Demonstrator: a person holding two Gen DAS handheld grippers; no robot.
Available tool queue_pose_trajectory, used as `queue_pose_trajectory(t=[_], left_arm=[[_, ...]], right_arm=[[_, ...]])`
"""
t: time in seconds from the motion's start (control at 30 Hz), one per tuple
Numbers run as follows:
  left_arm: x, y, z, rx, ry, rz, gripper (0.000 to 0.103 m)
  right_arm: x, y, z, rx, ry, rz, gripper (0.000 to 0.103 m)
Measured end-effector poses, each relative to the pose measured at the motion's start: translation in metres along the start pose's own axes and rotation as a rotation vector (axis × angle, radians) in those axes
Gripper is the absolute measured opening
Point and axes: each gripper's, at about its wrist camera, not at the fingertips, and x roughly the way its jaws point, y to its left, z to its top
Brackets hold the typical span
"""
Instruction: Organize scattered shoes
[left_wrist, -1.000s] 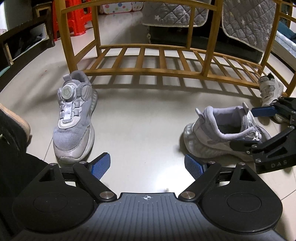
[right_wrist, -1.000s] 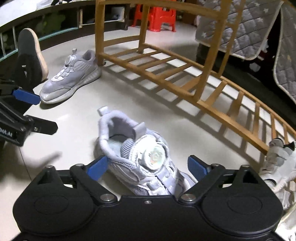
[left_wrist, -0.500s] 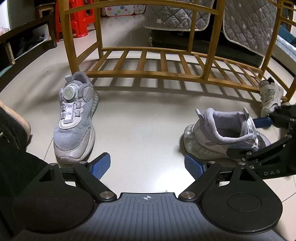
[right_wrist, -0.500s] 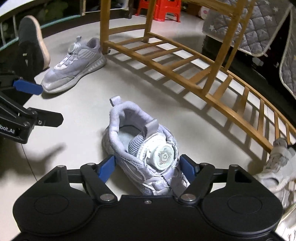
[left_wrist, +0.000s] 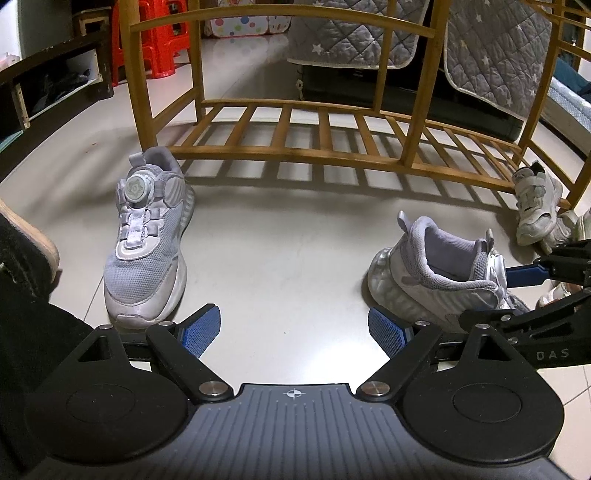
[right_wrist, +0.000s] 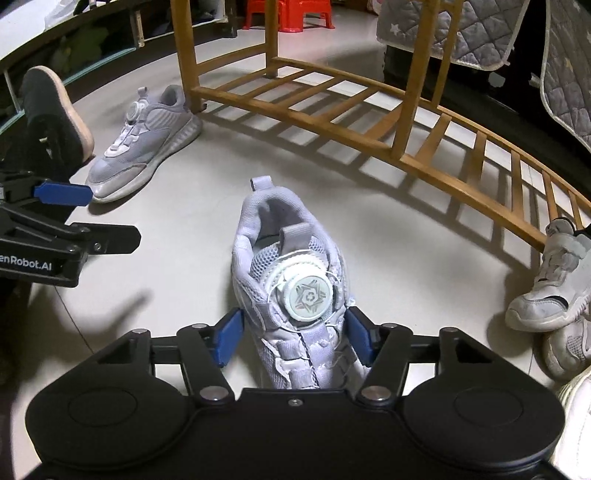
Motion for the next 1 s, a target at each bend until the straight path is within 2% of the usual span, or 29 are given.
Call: queue_pose_trajectory(t=[0.2,0.53,0.7,0.9,0.97,1.0], left_arm=[[0.001,0.0,-0.001,-0.006,0.006,-0.003,0.088],[0.0,0.002,0.0,-0.023,0.006,-0.012,0.088],[0.001,0.001,0.0,-0.017,0.012,-0.018,0.088],[0.002,0.0,-0.001,-0.012,0.014,-0.015,0.088],[0.002,0.001,0.0,-0.02,0.015,-0.016,0.088],[0.002,0.001,0.0,-0.022,0.012,-0.017,0.088]], right_arm=[[0.004,0.003,-0.001,0.03,-0.001,0.005,0.065],[-0.014,0.009,-0.01,0.09,0.013,0.116,0.058],[-0.015,0.015,-0.017,0.088,0.013,0.096,0.059],[-0.006,0.024,-0.016,0.106,0.004,0.052,0.074],[-0.002,0.028,-0.016,0.093,0.003,0.037,0.073],[-0.002,0.031,-0.017,0.06,0.0,0.02,0.07]])
